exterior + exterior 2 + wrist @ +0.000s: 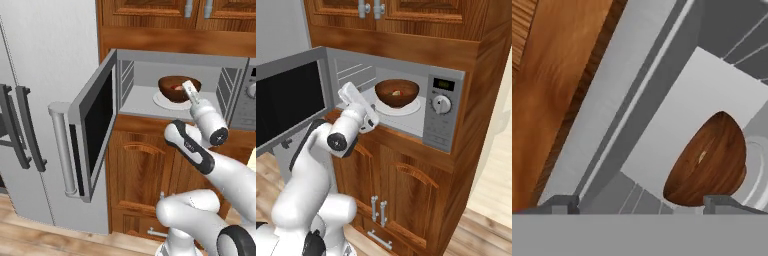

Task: Place the bowl containing the bell pepper and mushroom in the microwave. Close the microwave door and press the start button to microwave the meal.

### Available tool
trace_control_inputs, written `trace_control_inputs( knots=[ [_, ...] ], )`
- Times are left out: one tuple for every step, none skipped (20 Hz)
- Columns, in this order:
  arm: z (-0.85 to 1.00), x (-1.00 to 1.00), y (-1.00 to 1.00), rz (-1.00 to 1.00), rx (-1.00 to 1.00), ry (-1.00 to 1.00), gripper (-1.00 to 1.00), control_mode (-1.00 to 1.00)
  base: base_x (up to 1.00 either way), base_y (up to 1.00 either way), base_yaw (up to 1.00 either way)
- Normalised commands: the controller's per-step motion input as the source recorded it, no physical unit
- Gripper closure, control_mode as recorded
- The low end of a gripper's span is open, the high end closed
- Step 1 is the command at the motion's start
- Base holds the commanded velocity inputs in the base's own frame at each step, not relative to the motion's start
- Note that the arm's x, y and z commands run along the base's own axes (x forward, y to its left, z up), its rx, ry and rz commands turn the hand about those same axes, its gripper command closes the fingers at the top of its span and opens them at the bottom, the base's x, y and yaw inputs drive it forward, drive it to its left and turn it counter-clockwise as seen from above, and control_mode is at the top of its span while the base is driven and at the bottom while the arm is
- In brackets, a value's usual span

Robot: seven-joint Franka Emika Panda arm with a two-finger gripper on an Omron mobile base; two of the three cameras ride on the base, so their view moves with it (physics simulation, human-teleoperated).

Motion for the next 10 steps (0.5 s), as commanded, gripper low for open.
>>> trace_control_inputs(
  knots=[
    [1.00,-1.00,0.00,0.13,-0.19,0.07,-1.00,-1.00,0.00,0.00,0.00],
    [1.00,-1.00,0.00,0.12,-0.20,0.10,-1.00,-1.00,0.00,0.00,0.00],
    [1.00,-1.00,0.00,0.11,-0.22,0.13,-1.00,-1.00,0.00,0.00,0.00],
    [1.00,-1.00,0.03,0.11,-0.24,0.19,-1.00,-1.00,0.00,0.00,0.00],
    [0.95,-1.00,0.08,0.11,-0.25,0.25,-1.00,-1.00,0.00,0.00,0.00],
    [0.84,-1.00,0.14,0.12,-0.28,0.29,-1.00,-1.00,0.00,0.00,0.00],
    [0.68,-1.00,0.19,0.13,-0.31,0.32,-1.00,-1.00,0.00,0.00,0.00],
    [0.53,-1.00,0.29,0.11,-0.33,0.34,-1.00,-1.00,0.00,0.00,0.00],
    [0.37,-1.00,0.34,0.11,-0.36,0.34,-1.00,-1.00,0.00,0.00,0.00],
    [0.26,-1.00,0.42,0.11,-0.39,0.35,-1.00,-1.00,0.00,0.00,0.00]
  ],
)
